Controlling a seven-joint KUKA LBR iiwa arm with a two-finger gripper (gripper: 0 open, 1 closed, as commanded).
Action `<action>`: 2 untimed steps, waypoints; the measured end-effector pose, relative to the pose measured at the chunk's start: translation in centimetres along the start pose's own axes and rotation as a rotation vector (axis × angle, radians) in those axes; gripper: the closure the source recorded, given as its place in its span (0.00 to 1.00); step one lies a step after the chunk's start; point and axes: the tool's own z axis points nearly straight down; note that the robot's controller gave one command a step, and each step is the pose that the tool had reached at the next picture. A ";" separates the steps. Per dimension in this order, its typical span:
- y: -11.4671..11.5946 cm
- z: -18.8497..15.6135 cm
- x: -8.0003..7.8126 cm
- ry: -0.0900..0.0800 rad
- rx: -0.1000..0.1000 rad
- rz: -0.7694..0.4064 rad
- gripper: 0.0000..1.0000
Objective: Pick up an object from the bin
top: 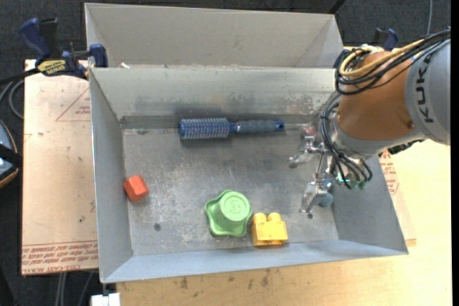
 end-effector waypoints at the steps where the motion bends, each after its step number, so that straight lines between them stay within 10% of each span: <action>1: -6.0 6.0 -0.8 -0.014 0.000 -0.315 0.00; 2: -8.3 2.8 -0.1 -0.012 0.004 -0.252 0.00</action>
Offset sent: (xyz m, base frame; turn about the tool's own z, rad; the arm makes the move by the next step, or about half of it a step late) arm 0.0038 -0.0613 -0.0641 -0.3174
